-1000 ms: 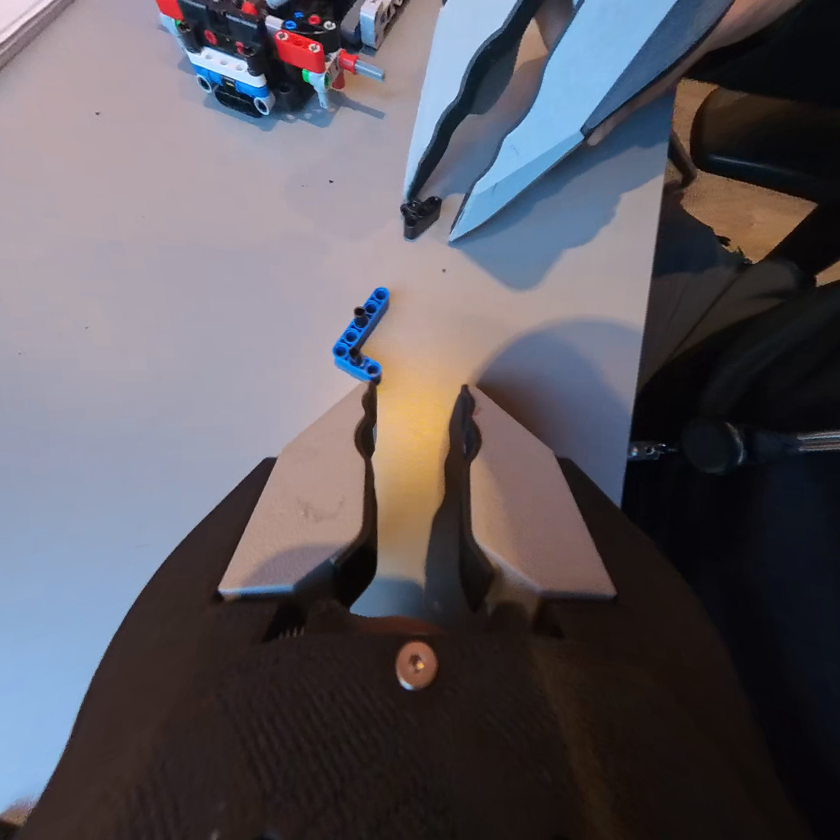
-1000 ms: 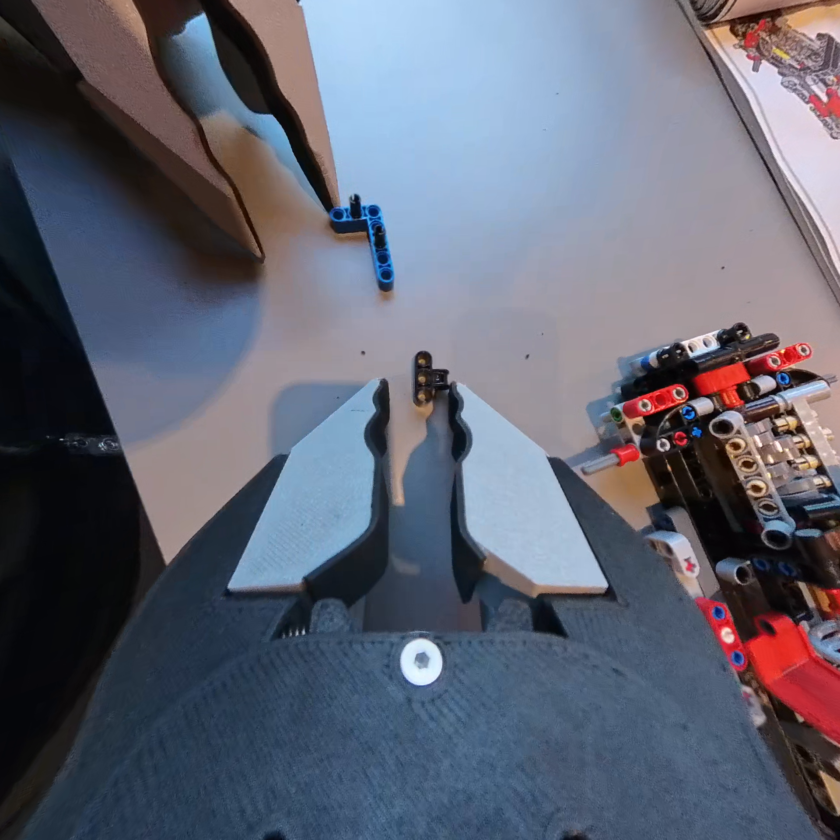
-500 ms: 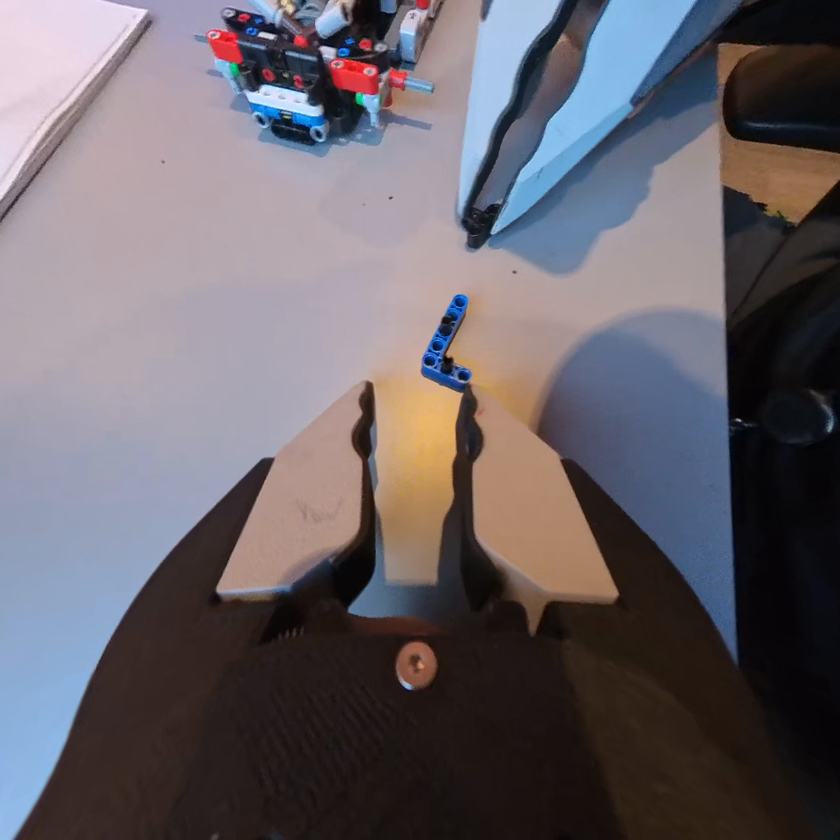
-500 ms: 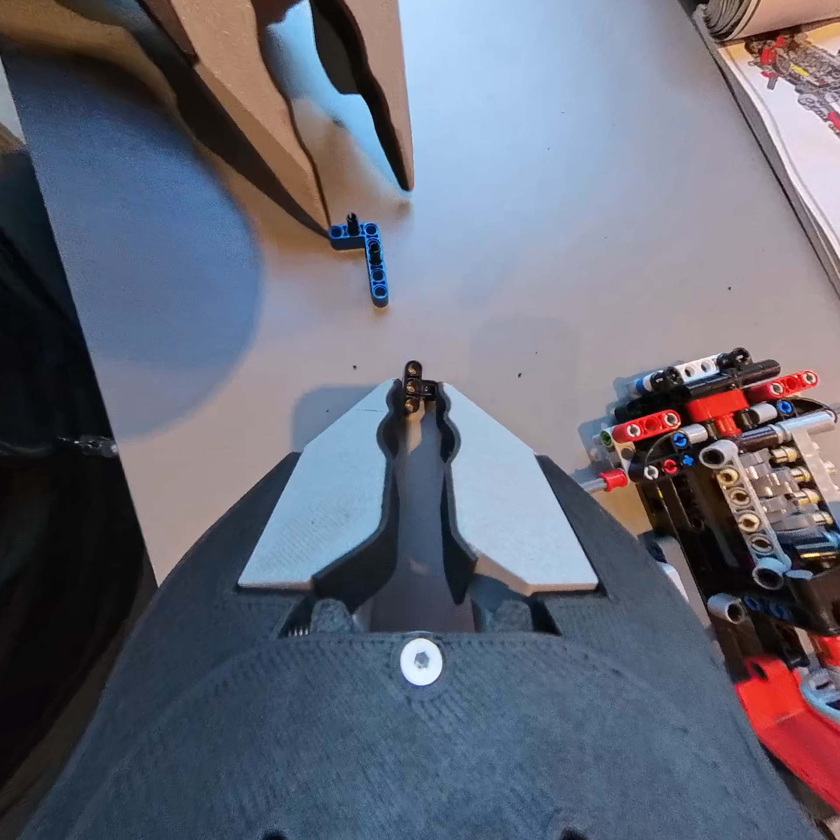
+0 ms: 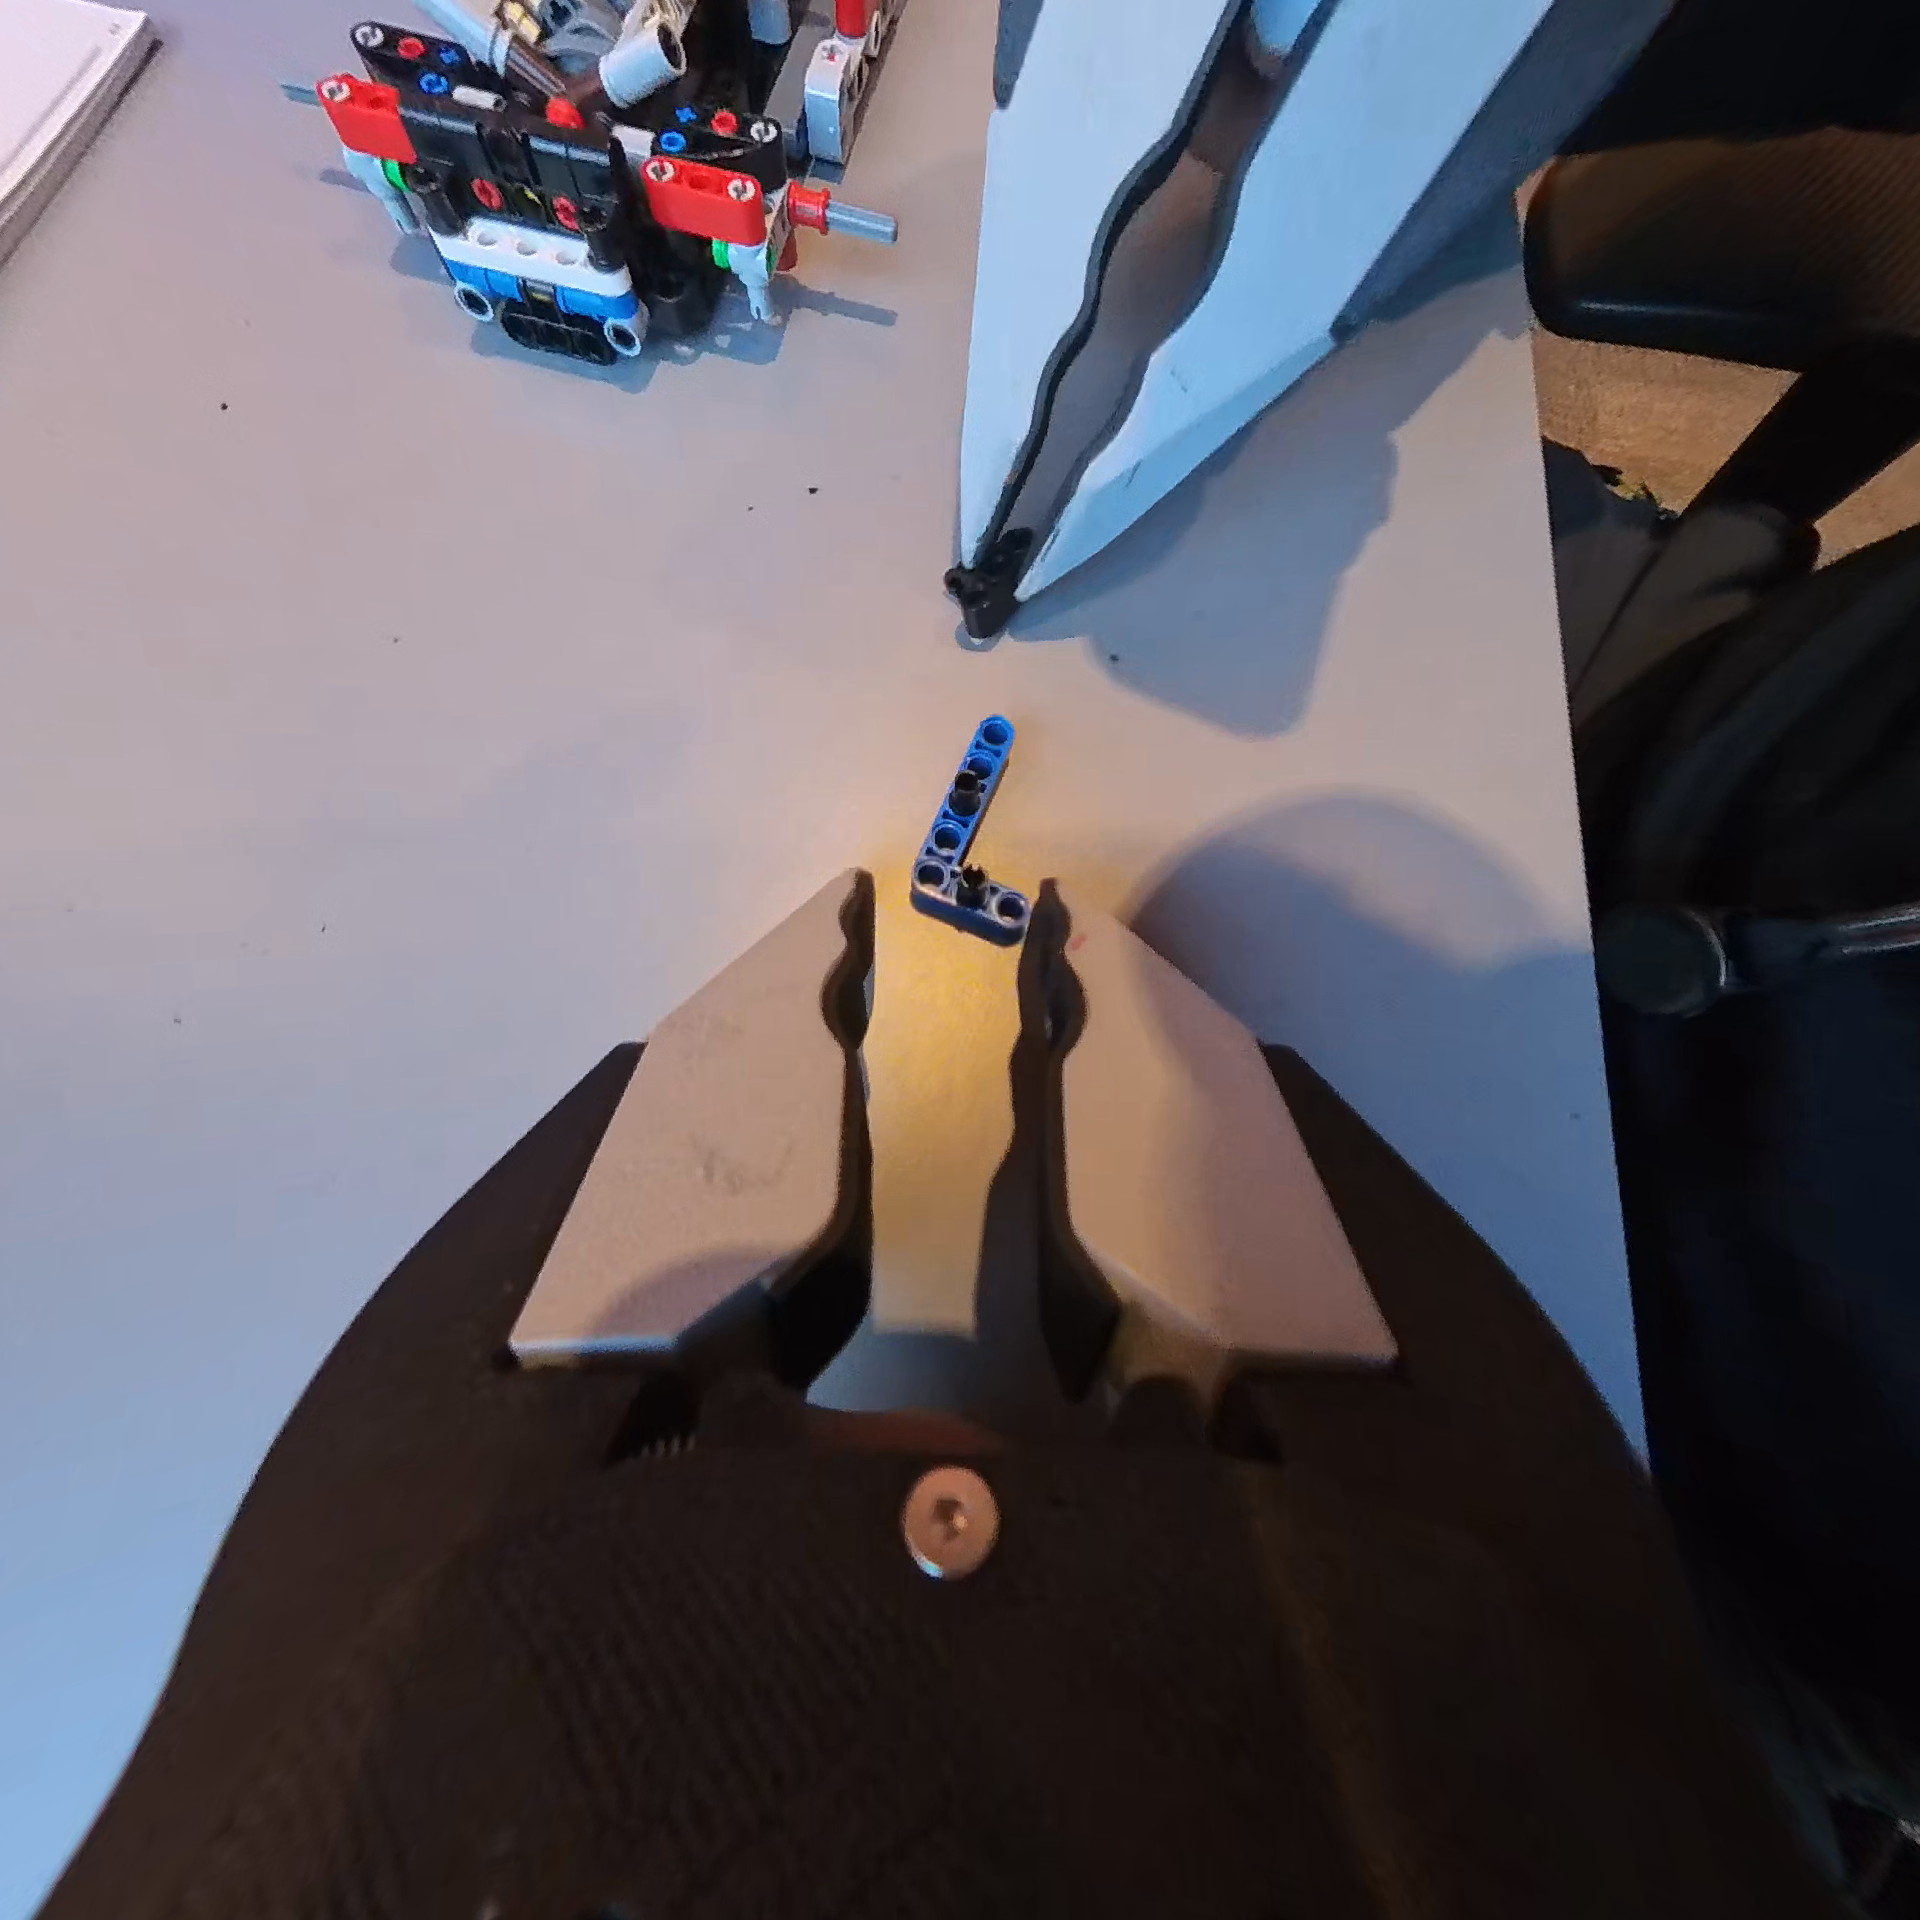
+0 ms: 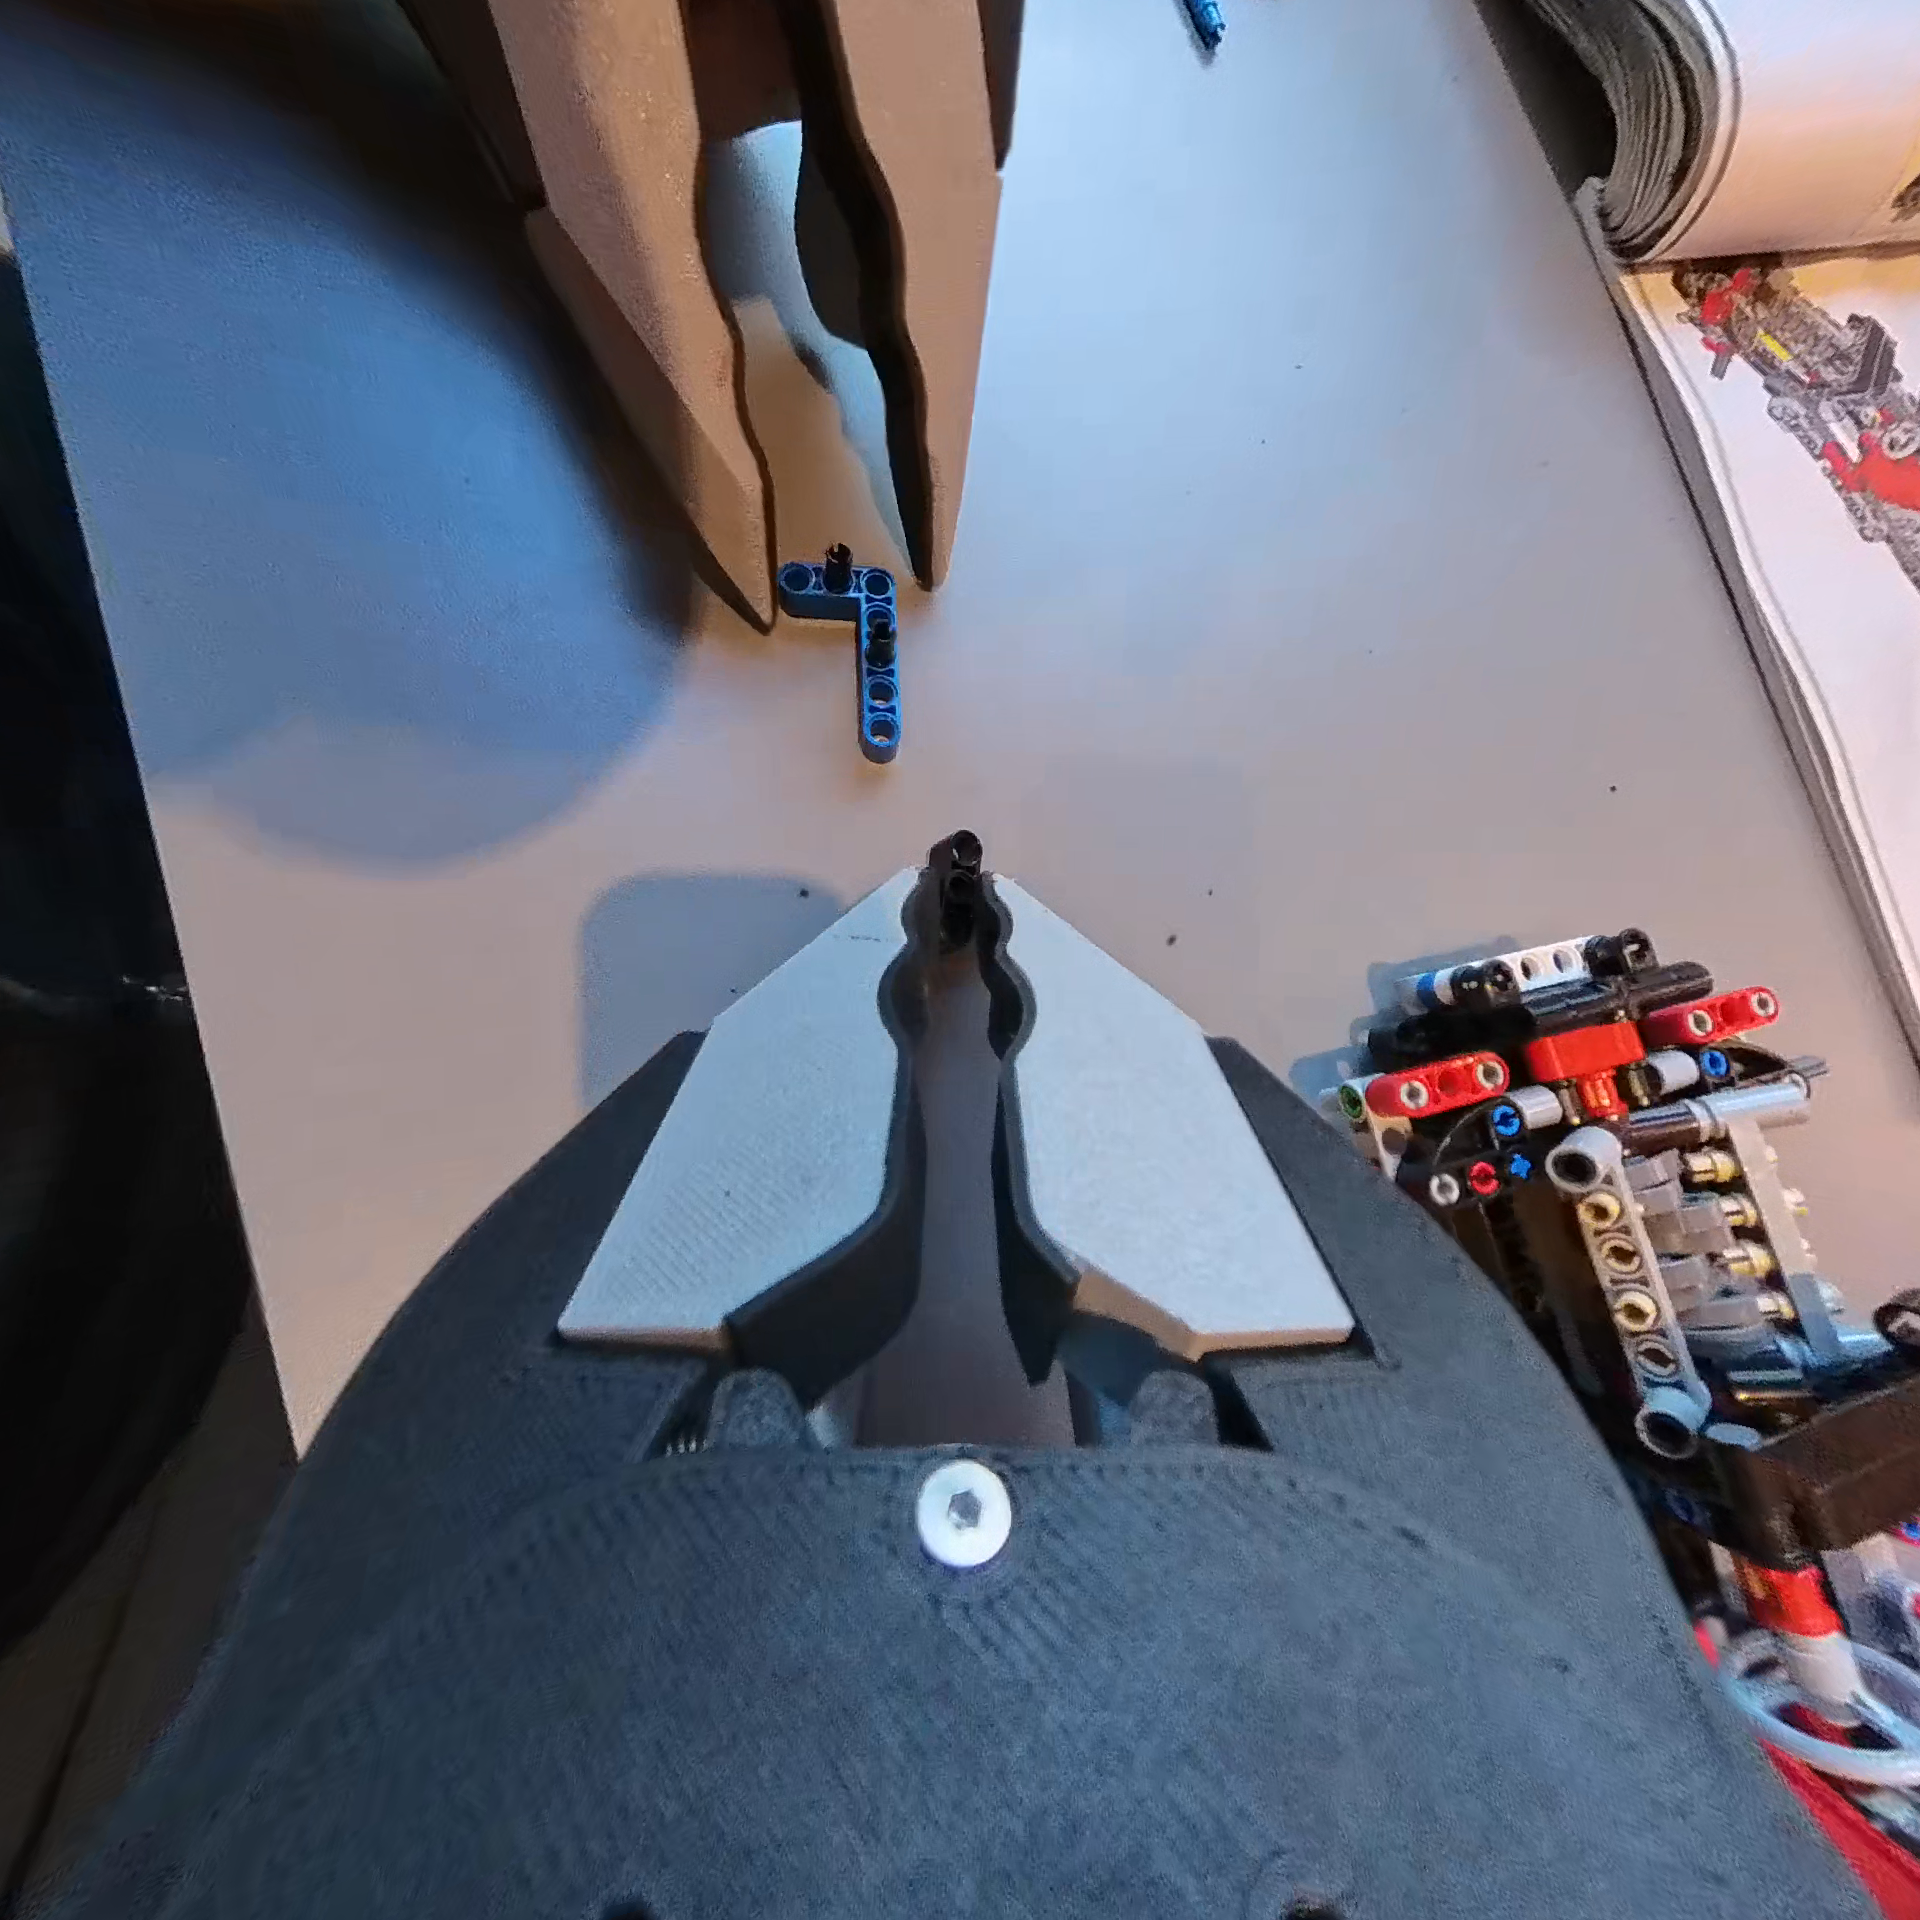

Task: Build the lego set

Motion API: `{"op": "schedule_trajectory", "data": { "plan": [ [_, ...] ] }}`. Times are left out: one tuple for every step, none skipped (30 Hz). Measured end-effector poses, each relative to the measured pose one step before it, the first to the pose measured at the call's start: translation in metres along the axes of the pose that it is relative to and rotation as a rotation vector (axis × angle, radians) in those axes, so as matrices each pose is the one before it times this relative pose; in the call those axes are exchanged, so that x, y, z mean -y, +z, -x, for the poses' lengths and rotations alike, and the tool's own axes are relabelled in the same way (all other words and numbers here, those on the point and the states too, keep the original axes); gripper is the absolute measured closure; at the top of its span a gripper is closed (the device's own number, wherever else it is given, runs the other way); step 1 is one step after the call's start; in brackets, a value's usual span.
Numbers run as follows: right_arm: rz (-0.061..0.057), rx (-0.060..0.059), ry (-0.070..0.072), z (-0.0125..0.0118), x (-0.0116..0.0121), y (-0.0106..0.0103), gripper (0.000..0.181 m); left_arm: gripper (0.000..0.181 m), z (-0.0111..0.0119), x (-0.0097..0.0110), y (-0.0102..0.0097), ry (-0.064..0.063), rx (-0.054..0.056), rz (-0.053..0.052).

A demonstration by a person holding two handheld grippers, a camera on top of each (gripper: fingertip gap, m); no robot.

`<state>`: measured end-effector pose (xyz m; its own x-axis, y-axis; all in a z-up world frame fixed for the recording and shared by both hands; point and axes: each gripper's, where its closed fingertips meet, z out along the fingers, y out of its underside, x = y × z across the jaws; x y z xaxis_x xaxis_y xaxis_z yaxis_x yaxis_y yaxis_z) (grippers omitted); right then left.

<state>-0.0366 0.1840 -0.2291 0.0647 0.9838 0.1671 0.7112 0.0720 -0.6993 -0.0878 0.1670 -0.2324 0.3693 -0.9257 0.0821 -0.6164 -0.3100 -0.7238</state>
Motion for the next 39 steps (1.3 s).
{"op": "schedule_trajectory", "data": {
  "plan": [
    [0.0157,-0.0050,-0.0200,0.00020,-0.00001,0.00034,0.178,0.153,-0.00017,0.00051,0.00069,0.0010,0.0048,0.0006],
    [0.0186,-0.0056,-0.0218,-0.00004,-0.00020,0.00022,0.177,0.152,-0.00063,0.00033,0.00056,0.0045,0.0030,0.0007],
    [0.0189,-0.0074,-0.0211,-0.00038,-0.00046,0.00002,0.177,0.152,-0.00075,0.00019,0.00043,0.0052,0.0029,0.0009],
    [0.0159,-0.0071,-0.0197,-0.00044,-0.00037,0.00003,0.177,0.152,-0.00031,0.00009,0.00028,0.0029,0.0044,0.0010],
    [0.0144,-0.0075,-0.0164,-0.00060,-0.00034,-0.00055,0.178,0.151,-0.00040,0.00001,0.00015,0.0031,0.0031,0.0007],
    [0.0056,-0.0061,-0.0131,-0.00031,0.00064,-0.00121,0.177,0.150,-0.00010,-0.00004,0.00004,0.0023,0.0029,0.0004],
    [-0.0101,0.0029,-0.0060,0.00104,0.00242,-0.00180,0.177,0.150,-0.00025,-0.00008,-0.00009,-0.0020,0.0003,-0.0003],
    [-0.0109,0.0093,0.0075,0.00157,0.00206,-0.00143,0.177,0.150,-0.00015,0.00003,-0.00007,-0.0044,-0.0017,-0.0009],
    [-0.0016,0.0086,0.0162,0.00085,0.00028,-0.00057,0.176,0.149,-0.00012,-0.00009,-0.00024,-0.0047,-0.0028,-0.0012],
    [0.0033,0.0058,0.0156,0.00036,-0.00096,0.00037,0.173,0.149,-0.00010,-0.00012,-0.00029,-0.0048,-0.0035,-0.0011],
    [0.0031,0.0030,0.0098,0.00036,-0.00147,0.00102,0.171,0.149,-0.00003,0.00002,-0.00026,-0.0039,-0.0022,-0.0009],
    [0.0036,0.0026,0.0043,0.00064,-0.00181,0.00146,0.168,0.149,-0.00010,-0.00012,-0.00002,-0.0022,-0.0009,-0.0003],
    [0.0086,-0.0020,0.0021,0.00013,-0.00236,0.00169,0.168,0.149,-0.00011,-0.00002,-0.00013,0.0005,0.0003,0.0002],
    [0.0091,-0.0125,-0.0004,-0.00133,-0.00206,0.00122,0.168,0.149,-0.00024,-0.00028,-0.00004,0.0020,0.0015,0.0006],
    [-0.0009,-0.0138,-0.0021,-0.00166,-0.00043,0.00026,0.168,0.149,-0.00037,-0.00022,-0.00012,0.0022,0.0011,0.0005],
    [-0.0079,-0.0014,0.0044,-0.00062,0.00072,-0.00020,0.169,0.149,-0.00038,-0.00016,-0.00012,0.0012,0.0000,0.0001],
    [-0.0062,0.0109,0.0137,0.00026,0.00061,-0.00005,0.169,0.149,-0.00006,-0.00008,-0.00006,0.0003,0.0007,0.0001],
    [-0.0029,0.0158,0.0181,0.00047,0.00009,0.00035,0.168,0.149,0.00007,0.00001,0.00004,0.0004,0.0012,0.0001],
    [-0.0022,0.0174,0.0164,0.00065,-0.00021,0.00055,0.168,0.149,0.00025,-0.00003,-0.00001,-0.0005,0.0020,0.0002],
    [-0.0041,0.0146,0.0147,0.00042,-0.00025,0.00041,0.168,0.150,0.00052,-0.00002,0.00008,-0.0021,0.0025,-0.0001],
    [-0.0071,0.0132,0.0157,0.00006,-0.00004,0.00041,0.170,0.152,0.00057,0.00002,-0.00006,-0.0039,0.0019,-0.0004],
    [-0.0082,0.0150,0.0187,0.00013,0.00033,-0.00003,0.170,0.153,0.00035,0.00008,-0.00002,-0.0038,-0.0004,-0.0006],
    [-0.0062,0.0149,0.0181,0.00034,0.00048,-0.00035,0.170,0.153,0.00018,0.00006,-0.00005,-0.0031,-0.0013,-0.0006],
    [-0.0084,0.0071,0.0130,-0.00014,0.00145,-0.00071,0.170,0.156,0.00065,0.00007,0.00015,-0.0044,0.0025,-0.0001],
    [-0.0193,0.0038,0.0054,0.00045,0.00403,-0.00124,0.171,0.161,0.00151,0.00018,0.00030,-0.0064,0.0083,0.0007],
    [-0.0269,0.0087,0.0017,0.00183,0.00662,-0.00161,0.171,0.162,0.00011,0.00045,0.00045,-0.0034,0.0013,-0.0001],
    [-0.0237,0.0117,-0.0004,0.00250,0.00766,-0.00120,0.171,0.162,-0.00075,0.00035,0.00059,-0.0003,0.0000,-0.0001],
    [-0.0109,0.0092,-0.0054,0.00209,0.00635,0.00010,0.171,0.162,-0.00052,0.00052,0.00069,0.0005,0.0021,0.0005],
    [0.0061,-0.0003,-0.0107,0.00011,0.00360,0.00139,0.171,0.162,-0.00058,0.00060,0.00069,-0.0007,0.0013,-0.0002],
    [0.0162,-0.0097,-0.0156,-0.00158,0.00147,0.00230,0.171,0.162,-0.00075,0.00048,0.00058,0.0009,-0.0003,0.0000],
    [0.0199,-0.0087,-0.0134,-0.00182,-0.00007,0.00277,0.171,0.162,-0.00059,0.00029,0.00037,0.0013,-0.0002,0.0001],
    [0.0242,0.0019,-0.0025,-0.00050,-0.00126,0.00299,0.171,0.160,-0.00085,0.00048,0.00033,-0.0030,-0.0037,-0.0005],
    [0.0212,0.0040,0.0070,-0.00005,-0.00119,0.00278,0.171,0.157,-0.00125,0.00059,0.00033,-0.0094,-0.0059,-0.0014],
    [0.0094,0.0009,0.0059,0.00023,0.00015,0.00220,0.171,0.155,-0.00141,0.00055,0.00030,-0.0105,-0.0058,-0.0013],
    [0.0001,0.0005,-0.0020,0.00140,0.00130,0.00115,0.171,0.152,-0.00142,0.00024,0.00004,-0.0047,-0.0039,0.0000],
    [-0.0020,-0.0041,-0.0067,0.00147,0.00152,0.00058,0.171,0.150,-0.00079,-0.00039,-0.00021,0.0039,0.0007,0.0022],
    [-0.0007,-0.0097,-0.0084,0.00082,0.00119,-0.00011,0.171,0.150,0.00038,-0.00078,-0.00064,0.0096,0.0068,0.0038],
    [-0.0005,-0.0085,-0.0073,0.00053,0.00094,-0.00044,0.171,0.148,0.00136,-0.00101,-0.00093,0.0089,0.0088,0.0048],
    [-0.0007,-0.0048,-0.0022,0.00018,0.00068,-0.00066,0.171,0.146,0.00231,-0.00074,-0.00096,0.0042,0.0090,0.0046]
  ]
}}
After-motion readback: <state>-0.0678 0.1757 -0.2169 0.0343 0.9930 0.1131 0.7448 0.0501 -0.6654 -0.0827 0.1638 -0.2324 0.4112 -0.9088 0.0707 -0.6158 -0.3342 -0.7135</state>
